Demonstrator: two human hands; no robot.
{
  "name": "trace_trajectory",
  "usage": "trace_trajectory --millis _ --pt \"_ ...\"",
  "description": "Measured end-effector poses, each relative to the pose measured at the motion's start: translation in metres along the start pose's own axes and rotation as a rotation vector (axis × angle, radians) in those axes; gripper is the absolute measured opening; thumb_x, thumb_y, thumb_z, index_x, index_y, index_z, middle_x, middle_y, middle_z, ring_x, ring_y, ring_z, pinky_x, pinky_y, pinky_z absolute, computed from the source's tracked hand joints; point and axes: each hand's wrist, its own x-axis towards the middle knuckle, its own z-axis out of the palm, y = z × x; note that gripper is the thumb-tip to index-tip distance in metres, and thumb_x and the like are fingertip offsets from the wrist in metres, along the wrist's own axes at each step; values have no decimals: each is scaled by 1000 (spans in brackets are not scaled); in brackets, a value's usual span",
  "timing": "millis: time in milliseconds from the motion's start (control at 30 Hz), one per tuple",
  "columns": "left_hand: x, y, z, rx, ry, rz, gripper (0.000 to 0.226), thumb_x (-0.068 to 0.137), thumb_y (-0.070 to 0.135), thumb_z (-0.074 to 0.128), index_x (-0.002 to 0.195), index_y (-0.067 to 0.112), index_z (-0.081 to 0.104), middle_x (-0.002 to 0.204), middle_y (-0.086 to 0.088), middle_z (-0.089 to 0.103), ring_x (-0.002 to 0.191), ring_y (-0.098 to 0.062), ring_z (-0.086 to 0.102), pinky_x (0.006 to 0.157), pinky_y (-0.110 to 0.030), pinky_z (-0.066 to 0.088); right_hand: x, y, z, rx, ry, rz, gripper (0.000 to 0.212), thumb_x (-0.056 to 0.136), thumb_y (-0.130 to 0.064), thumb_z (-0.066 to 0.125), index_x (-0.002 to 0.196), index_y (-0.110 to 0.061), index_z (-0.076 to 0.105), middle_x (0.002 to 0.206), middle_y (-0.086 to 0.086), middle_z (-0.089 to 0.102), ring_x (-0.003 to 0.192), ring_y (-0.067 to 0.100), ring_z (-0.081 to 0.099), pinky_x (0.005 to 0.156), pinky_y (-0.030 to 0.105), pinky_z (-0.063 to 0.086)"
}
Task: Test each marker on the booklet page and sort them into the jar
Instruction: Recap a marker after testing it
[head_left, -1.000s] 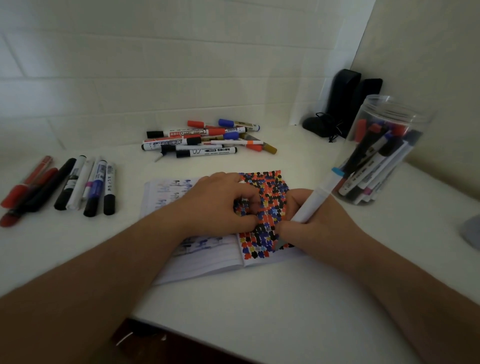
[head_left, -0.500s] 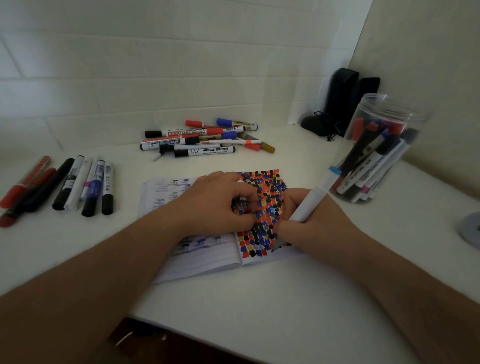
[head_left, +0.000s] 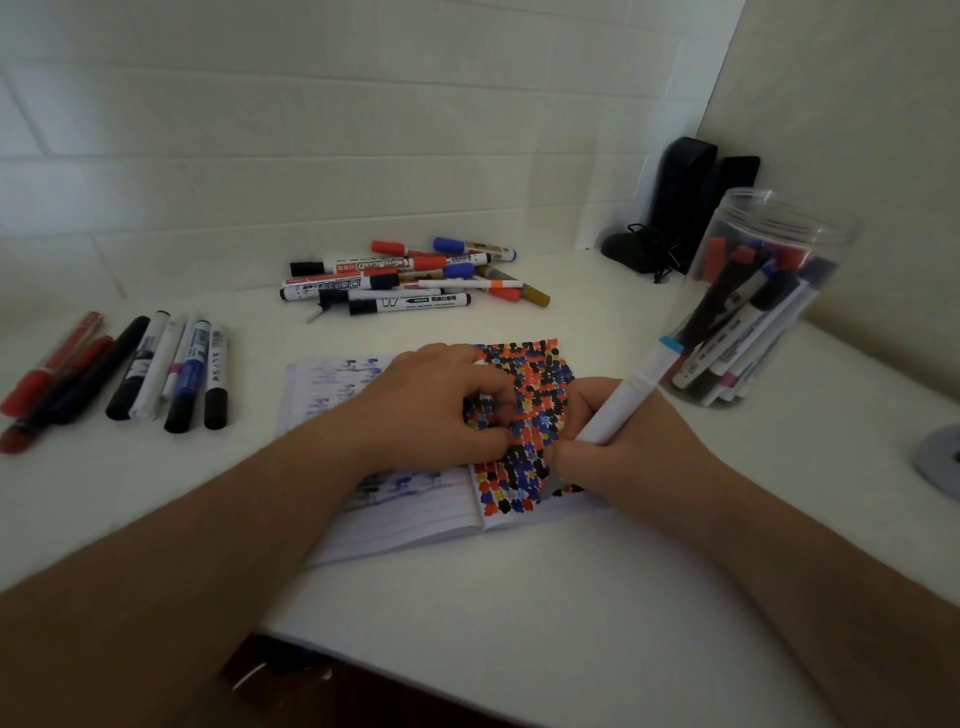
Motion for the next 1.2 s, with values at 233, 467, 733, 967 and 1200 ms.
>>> trace_trajectory --millis 233,467,733,967,1200 --pt "-1 0 0 5 0 6 19 74 68 58 87 54 54 93 16 51 91 -4 46 77 -31 39 0 2 1 31 10 -11 31 78 -9 79 67 -5 51 62 14 51 57 14 50 55 21 47" --pt "-6 5 0 -40 46 29 35 109 28 34 133 51 44 125 13 62 113 -9 53 95 -38 44 3 0 -6 111 -47 -6 28 80 -4 77 66 -5 53 56 10 50 52 16 49 50 28 44" --pt "-9 9 -3 -309 76 -32 14 105 43 45 112 30 44 106 18 72 100 5 63 87 -28 54 12 5 -28 672 89 -13 40 68 -46 92 84 -19 68 68 8 59 57 15 52 49 22 44" --pt "-8 9 -2 -175 68 -19 15 101 43 57 111 33 54 97 16 59 87 -2 53 70 -26 42 12 14 -27 690 12 42 30 79 -21 51 95 -5 72 79 21 68 60 25 57 49 27 47" --pt "-7 9 -1 -145 88 8 14 100 43 59 111 35 55 93 16 57 82 -3 51 66 -24 38 14 14 -22 639 22 66 29 83 -21 52 102 -5 68 85 23 71 61 27 58 56 32 48"
